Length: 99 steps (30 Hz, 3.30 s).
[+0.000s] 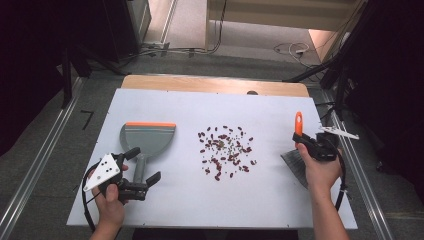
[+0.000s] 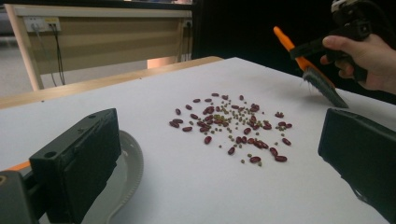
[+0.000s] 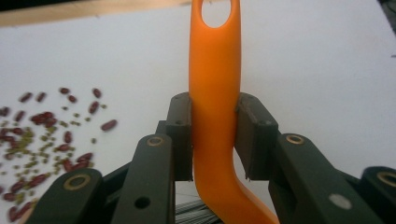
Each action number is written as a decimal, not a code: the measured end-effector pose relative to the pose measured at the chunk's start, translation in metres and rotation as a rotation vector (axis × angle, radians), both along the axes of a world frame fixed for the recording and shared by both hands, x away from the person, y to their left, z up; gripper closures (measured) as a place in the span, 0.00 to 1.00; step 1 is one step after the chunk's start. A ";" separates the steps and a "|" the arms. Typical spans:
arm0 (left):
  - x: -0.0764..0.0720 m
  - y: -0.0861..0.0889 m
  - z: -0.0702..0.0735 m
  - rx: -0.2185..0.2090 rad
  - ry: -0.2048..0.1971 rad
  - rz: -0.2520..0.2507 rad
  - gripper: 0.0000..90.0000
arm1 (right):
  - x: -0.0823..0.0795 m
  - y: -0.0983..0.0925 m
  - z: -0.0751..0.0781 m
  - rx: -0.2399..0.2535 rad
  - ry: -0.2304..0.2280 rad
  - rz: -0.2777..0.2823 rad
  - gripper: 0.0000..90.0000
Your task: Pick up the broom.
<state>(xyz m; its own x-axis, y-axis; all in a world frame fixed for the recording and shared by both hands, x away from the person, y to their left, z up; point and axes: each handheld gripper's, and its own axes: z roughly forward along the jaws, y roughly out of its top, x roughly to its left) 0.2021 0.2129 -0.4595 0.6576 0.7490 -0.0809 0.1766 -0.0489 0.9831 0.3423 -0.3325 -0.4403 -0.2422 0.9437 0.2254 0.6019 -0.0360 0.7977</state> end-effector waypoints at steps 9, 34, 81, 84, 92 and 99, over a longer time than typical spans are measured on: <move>0.000 -0.013 0.001 0.007 0.000 -0.029 0.00 | -0.033 -0.015 0.015 0.086 -0.218 -0.027 0.75; 0.009 -0.062 0.036 -0.037 -0.006 -0.153 0.02 | -0.074 0.041 0.069 0.151 -0.500 0.129 0.75; 0.020 -0.149 0.040 -0.077 0.136 -0.371 0.86 | -0.129 0.174 0.068 0.198 -0.510 0.494 0.75; 0.021 -0.148 0.040 -0.072 0.148 -0.366 0.89 | -0.130 0.175 0.067 0.192 -0.515 0.492 0.75; 0.025 -0.137 0.042 -0.033 0.145 -0.376 0.95 | -0.124 0.174 0.068 0.177 -0.511 0.559 0.66; 0.030 -0.112 0.047 -0.010 0.120 -0.458 0.96 | -0.099 0.144 0.079 0.233 -0.433 0.776 0.53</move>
